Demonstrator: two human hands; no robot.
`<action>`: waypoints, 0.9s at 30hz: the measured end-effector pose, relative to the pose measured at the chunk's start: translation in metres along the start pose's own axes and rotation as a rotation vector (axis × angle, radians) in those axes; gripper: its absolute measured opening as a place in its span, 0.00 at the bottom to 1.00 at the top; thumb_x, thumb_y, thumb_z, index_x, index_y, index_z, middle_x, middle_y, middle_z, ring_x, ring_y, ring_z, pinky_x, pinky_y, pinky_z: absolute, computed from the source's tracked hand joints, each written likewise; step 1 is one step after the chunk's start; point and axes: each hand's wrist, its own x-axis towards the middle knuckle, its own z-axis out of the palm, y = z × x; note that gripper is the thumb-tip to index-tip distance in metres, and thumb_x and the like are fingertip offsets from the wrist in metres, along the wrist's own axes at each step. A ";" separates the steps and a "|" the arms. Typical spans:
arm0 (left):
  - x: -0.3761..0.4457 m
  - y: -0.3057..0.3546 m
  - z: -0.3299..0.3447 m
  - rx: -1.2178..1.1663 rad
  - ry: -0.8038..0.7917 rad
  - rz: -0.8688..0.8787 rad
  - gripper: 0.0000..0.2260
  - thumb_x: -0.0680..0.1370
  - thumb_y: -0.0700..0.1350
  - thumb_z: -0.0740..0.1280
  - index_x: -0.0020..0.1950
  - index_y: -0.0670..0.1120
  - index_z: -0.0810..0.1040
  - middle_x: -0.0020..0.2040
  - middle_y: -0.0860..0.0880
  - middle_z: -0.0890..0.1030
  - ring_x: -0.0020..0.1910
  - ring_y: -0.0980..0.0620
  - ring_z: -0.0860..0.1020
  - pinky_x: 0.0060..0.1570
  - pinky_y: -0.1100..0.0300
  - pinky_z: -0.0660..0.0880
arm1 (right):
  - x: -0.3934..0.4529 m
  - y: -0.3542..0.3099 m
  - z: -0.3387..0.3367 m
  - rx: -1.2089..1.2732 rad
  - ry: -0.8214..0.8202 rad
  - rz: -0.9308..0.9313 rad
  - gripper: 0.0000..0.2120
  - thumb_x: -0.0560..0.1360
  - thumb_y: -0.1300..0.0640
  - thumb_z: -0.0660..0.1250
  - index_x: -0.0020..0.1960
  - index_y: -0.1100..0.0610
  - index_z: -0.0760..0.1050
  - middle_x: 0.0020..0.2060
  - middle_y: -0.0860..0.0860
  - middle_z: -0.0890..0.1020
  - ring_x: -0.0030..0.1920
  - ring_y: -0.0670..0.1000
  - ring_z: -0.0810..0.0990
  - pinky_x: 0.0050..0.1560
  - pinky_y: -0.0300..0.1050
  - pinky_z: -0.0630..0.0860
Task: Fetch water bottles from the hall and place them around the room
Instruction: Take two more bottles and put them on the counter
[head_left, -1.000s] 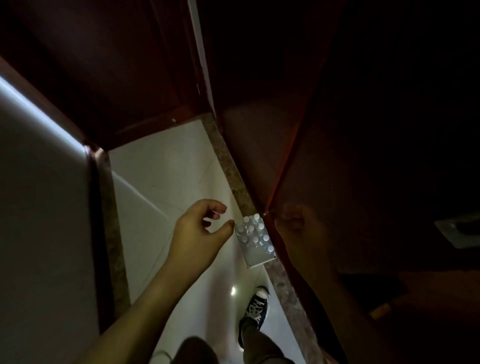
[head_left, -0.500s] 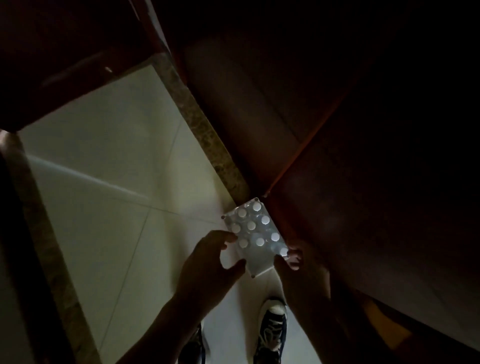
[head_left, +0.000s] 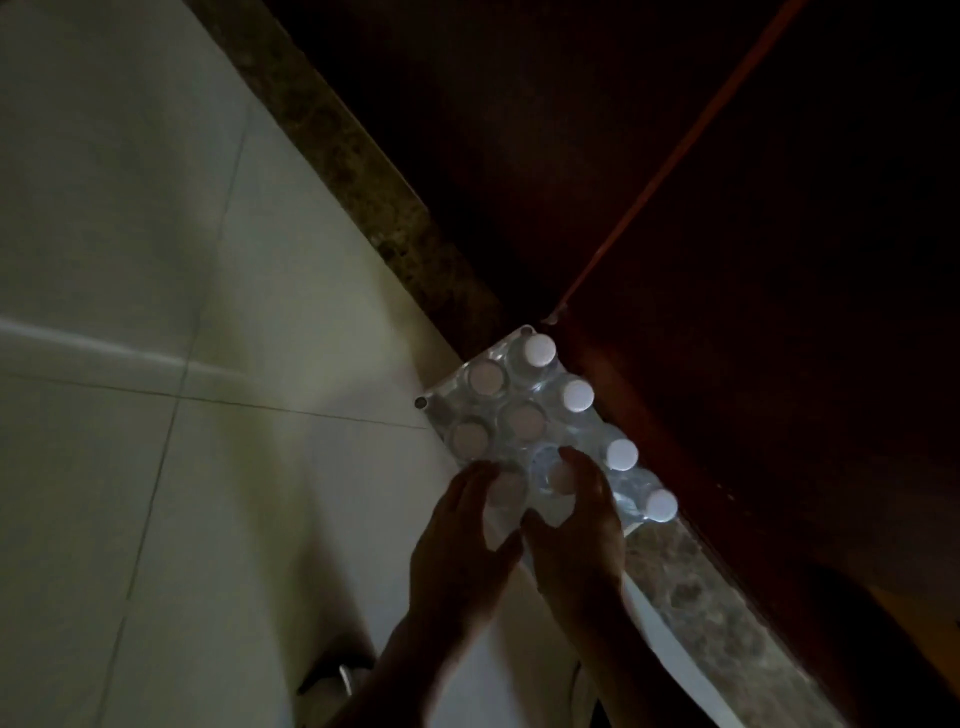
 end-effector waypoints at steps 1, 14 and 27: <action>0.004 -0.006 0.008 0.001 0.022 0.012 0.26 0.74 0.57 0.70 0.71 0.59 0.67 0.70 0.61 0.71 0.68 0.60 0.71 0.59 0.63 0.73 | 0.003 0.007 0.005 -0.003 0.033 -0.005 0.34 0.65 0.67 0.74 0.68 0.49 0.70 0.59 0.45 0.77 0.62 0.48 0.74 0.62 0.45 0.72; 0.034 -0.041 0.046 0.083 0.171 0.133 0.25 0.66 0.48 0.79 0.62 0.50 0.77 0.55 0.52 0.84 0.52 0.49 0.83 0.48 0.60 0.78 | 0.042 0.033 0.019 -0.101 0.016 -0.070 0.23 0.71 0.46 0.73 0.64 0.42 0.72 0.55 0.43 0.83 0.56 0.47 0.80 0.54 0.47 0.76; -0.040 0.100 -0.138 -0.226 0.212 0.153 0.27 0.63 0.55 0.78 0.59 0.55 0.74 0.52 0.58 0.81 0.50 0.58 0.79 0.47 0.64 0.76 | -0.026 -0.115 -0.099 0.202 -0.036 -0.170 0.28 0.57 0.53 0.83 0.53 0.42 0.78 0.46 0.44 0.85 0.47 0.44 0.84 0.44 0.40 0.79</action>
